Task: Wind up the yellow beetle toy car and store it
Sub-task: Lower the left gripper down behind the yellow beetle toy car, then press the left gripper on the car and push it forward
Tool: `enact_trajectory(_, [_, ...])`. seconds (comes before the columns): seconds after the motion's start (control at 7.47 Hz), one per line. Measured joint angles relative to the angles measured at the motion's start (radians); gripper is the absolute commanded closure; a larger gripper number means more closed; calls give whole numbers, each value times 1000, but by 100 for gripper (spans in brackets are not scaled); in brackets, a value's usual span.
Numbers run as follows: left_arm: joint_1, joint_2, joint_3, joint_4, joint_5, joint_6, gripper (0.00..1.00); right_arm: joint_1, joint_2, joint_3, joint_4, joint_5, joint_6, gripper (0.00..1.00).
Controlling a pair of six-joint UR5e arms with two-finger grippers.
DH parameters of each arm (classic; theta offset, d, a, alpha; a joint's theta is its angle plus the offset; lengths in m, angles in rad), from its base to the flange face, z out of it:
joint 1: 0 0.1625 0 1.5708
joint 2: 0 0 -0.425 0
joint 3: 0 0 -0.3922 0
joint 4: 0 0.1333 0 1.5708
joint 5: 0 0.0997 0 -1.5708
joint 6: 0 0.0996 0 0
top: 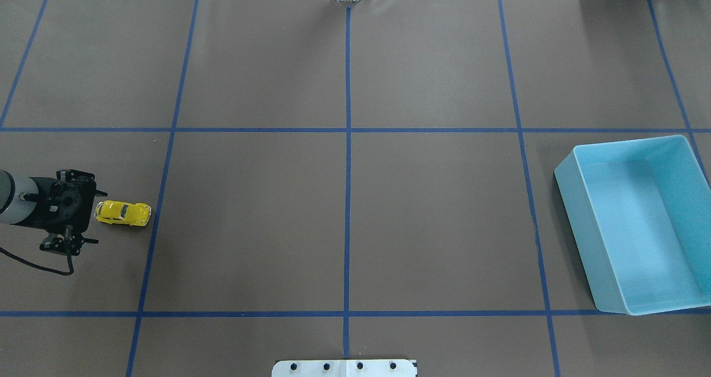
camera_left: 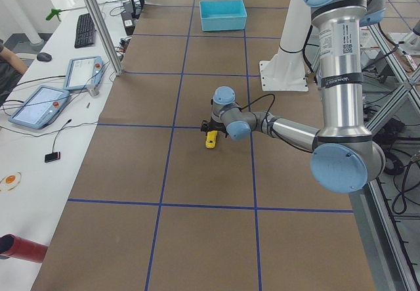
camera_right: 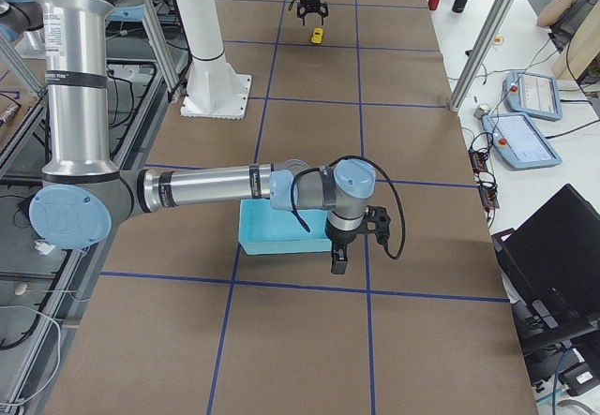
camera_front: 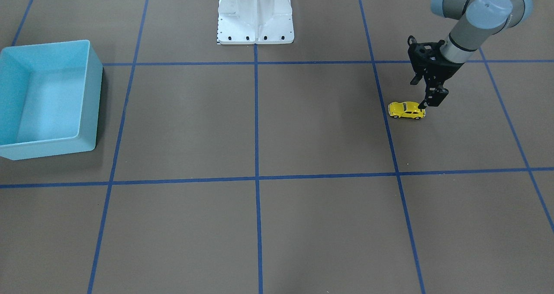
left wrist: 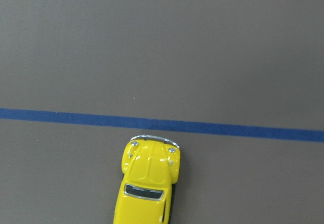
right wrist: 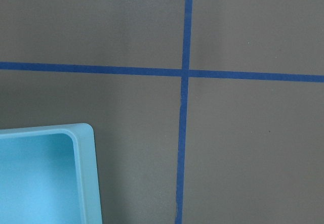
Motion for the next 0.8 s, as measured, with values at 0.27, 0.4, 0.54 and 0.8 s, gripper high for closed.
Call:
enact_trajectory(0.27, [1, -19, 29, -2, 2, 17, 0, 0, 0, 0, 0, 0, 0, 0])
enact_trajectory(0.4, [2, -32, 43, -3, 2, 16, 1, 0, 0, 0, 0, 0, 0, 0])
enact_trajectory(0.54, [3, -43, 56, -3, 2, 14, 2, 0, 0, 0, 0, 0, 0, 0])
enact_trajectory(0.8, [3, -59, 78, -3, 1, 10, 9, 0, -1, 0, 0, 0, 0, 0])
